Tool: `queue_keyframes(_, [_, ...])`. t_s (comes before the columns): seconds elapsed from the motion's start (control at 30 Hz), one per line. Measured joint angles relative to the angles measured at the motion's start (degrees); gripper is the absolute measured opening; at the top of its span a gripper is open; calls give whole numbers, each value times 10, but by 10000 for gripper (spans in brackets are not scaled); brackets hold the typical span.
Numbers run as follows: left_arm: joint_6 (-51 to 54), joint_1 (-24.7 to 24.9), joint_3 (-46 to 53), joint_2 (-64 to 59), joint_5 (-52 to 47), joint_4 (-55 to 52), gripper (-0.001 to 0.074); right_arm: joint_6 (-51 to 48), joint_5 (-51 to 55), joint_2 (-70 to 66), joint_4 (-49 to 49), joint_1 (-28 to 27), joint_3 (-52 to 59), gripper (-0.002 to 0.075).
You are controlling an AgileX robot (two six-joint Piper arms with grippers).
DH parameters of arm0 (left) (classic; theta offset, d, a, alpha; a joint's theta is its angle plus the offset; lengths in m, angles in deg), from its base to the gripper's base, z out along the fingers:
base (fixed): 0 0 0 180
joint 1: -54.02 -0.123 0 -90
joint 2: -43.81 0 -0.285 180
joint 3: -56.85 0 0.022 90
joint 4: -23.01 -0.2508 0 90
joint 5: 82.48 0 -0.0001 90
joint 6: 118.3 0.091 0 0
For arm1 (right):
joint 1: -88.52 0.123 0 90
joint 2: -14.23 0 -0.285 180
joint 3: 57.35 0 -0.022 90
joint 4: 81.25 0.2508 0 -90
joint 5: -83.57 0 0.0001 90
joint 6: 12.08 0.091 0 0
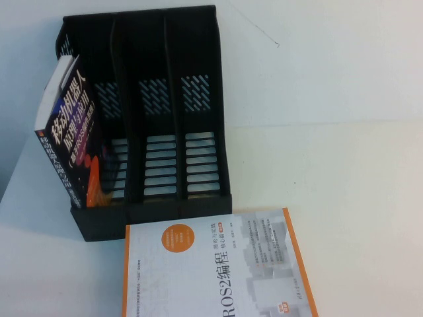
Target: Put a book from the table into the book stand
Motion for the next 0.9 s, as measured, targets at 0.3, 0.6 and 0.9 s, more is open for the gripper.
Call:
queue_keyframes(0.3, [-4, 0, 0, 0, 0, -2, -3, 0, 0, 0, 0, 0, 0, 8])
queue_keyframes(0.6, [-7, 0, 0, 0, 0, -2, -3, 0, 0, 0, 0, 0, 0, 8])
queue_keyframes(0.9, [-8, 0, 0, 0, 0, -2, -3, 12, -22, 16, -108, -104, 17, 8])
